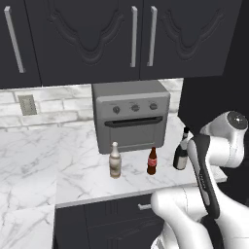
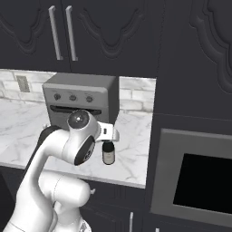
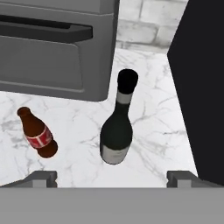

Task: Move the drinks to the dining counter.

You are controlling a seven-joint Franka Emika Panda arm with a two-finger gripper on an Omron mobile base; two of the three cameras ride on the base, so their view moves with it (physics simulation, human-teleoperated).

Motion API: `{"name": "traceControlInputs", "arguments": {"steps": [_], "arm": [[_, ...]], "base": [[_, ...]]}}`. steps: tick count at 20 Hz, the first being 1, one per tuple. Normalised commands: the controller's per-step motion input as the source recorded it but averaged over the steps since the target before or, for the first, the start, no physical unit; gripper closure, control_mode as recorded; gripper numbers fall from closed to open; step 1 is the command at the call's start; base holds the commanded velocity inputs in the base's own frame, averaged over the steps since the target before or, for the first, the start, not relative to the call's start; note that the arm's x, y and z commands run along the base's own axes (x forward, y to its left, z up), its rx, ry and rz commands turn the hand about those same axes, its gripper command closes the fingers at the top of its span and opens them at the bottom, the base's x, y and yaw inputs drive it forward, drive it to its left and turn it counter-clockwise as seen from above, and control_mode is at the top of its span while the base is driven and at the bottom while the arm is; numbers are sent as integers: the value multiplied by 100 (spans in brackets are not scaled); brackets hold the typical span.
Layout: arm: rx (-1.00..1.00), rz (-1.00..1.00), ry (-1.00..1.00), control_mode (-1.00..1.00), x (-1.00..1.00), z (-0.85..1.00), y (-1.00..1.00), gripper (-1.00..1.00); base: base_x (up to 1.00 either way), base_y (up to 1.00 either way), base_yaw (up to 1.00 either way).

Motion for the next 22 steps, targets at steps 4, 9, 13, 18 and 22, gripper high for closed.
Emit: {"name": "traceControlInputs", "arguments": {"steps": [4, 9, 13, 18, 22], "arm": [[0, 0, 17, -100, 29, 0, 0, -100], [0, 0, 10, -100, 30, -1, -1, -100], [0, 0, 1, -100, 16, -6, -14, -100], [0, 0, 0, -100, 7, -38, -10, -100], [0, 0, 1, -100, 4, -33, -2, -100]], "base": [[0, 0, 0], [0, 0, 0], [0, 0, 0], [0, 0, 0], [0, 0, 0]]}}
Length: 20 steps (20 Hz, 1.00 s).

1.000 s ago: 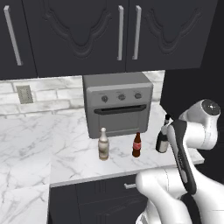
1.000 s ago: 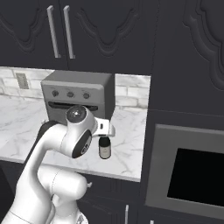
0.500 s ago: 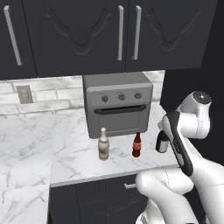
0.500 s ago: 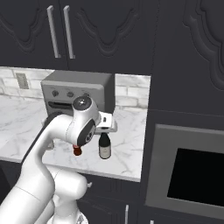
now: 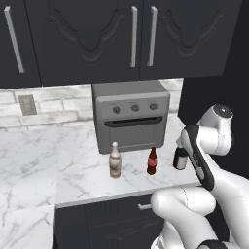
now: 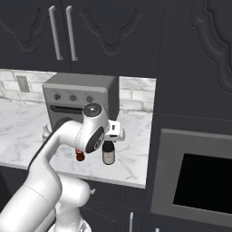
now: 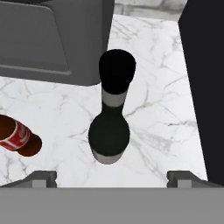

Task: Move the drinks to the dining counter.

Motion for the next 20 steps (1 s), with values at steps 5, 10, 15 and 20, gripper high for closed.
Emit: {"name": "traceControlInputs", "arguments": {"steps": [5, 10, 15, 20], "arm": [[0, 0, 1, -100, 5, -19, 0, -100], [0, 0, 0, -100, 6, -24, 1, -100], [0, 0, 0, -100, 16, -11, 0, -100], [0, 0, 1, -100, 25, -1, 4, -100]], "base": [[0, 0, 0], [0, 0, 0], [0, 0, 0], [0, 0, 0]]}}
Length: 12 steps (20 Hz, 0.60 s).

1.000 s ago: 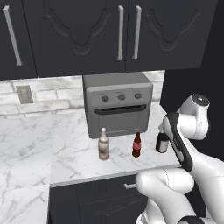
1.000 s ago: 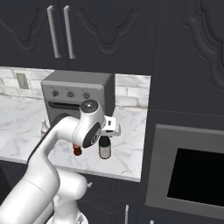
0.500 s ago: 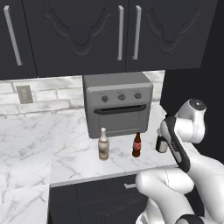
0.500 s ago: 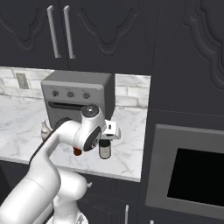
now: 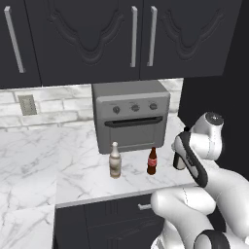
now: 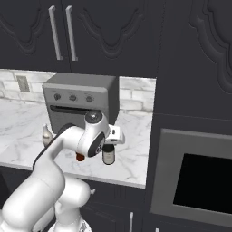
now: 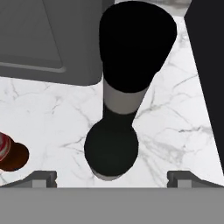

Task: Move the drinks to the dining counter.

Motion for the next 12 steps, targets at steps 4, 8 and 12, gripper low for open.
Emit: {"name": "traceControlInputs", "arguments": {"steps": [4, 8, 12], "arm": [[0, 0, 3, -100, 20, 0, 5, -100], [0, 0, 3, -100, 16, -5, 0, -100], [0, 0, 1, -100, 2, -27, 1, -100]], "base": [[0, 0, 0], [0, 0, 0], [0, 0, 0]]}}
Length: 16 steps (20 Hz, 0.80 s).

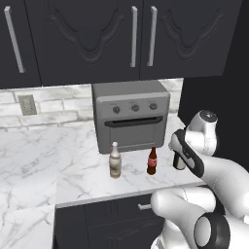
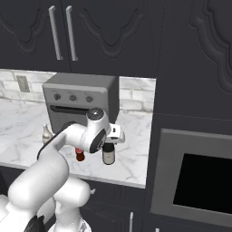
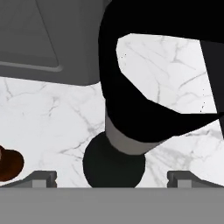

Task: Move the drinks to the dining counter.

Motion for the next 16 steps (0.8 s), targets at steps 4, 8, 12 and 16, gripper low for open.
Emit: {"name": "traceControlInputs", "arguments": {"steps": [4, 8, 12, 16], "arm": [[0, 0, 0, -100, 0, -27, 0, -100], [0, 0, 0, -100, 6, -18, 0, -100], [0, 0, 0, -100, 9, -1, 0, -100], [0, 0, 0, -100, 5, 0, 0, -100]], "base": [[0, 0, 0], [0, 0, 0], [0, 0, 0], [0, 0, 0]]}}
